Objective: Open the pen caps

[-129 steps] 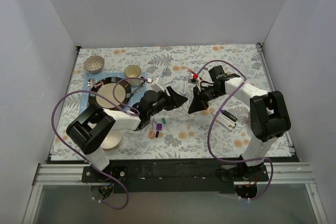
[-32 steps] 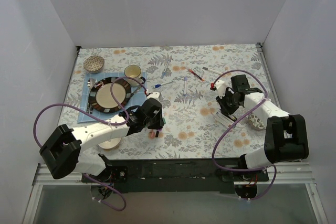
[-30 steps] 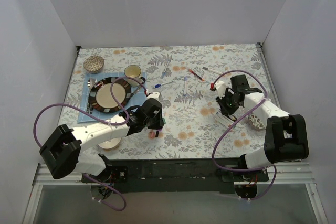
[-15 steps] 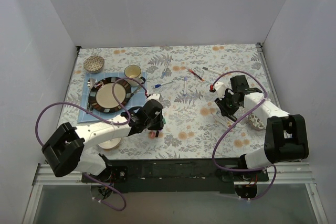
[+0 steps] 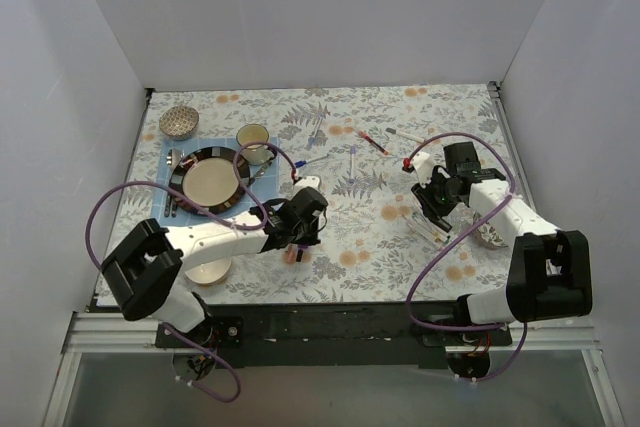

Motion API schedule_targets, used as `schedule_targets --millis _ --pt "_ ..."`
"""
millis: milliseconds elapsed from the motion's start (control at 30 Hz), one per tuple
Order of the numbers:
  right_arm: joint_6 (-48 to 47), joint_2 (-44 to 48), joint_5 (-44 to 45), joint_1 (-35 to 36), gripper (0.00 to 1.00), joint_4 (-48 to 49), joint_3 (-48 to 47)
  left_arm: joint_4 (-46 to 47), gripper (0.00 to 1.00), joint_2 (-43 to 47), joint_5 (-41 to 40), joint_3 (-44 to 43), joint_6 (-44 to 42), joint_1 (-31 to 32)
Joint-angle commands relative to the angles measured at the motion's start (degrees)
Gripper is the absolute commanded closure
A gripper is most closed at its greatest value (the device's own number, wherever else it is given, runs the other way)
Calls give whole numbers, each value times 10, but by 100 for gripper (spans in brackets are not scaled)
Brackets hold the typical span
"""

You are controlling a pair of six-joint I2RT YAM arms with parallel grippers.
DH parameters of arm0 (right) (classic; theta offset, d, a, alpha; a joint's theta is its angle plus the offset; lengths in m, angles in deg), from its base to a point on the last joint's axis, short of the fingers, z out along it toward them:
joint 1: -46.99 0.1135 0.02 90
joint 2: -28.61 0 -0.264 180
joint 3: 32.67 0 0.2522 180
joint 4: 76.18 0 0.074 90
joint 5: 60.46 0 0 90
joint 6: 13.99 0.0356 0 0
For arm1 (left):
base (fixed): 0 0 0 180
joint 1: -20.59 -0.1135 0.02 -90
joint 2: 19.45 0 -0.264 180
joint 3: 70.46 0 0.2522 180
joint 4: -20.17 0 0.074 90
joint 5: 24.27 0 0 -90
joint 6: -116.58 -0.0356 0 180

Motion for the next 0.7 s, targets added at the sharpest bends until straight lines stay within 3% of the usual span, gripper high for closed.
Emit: schedule_targets --millis 0,333,667 --pt "-10 16 -18 -5 62 3 13 -32 100 -28 -54 -44 -18 15" --pt "-14 15 -28 -6 61 2 15 -92 97 -113 -114 -102 -24 46" --pt "-15 12 -32 -7 61 3 14 -125 79 -124 -134 -134 -23 55"
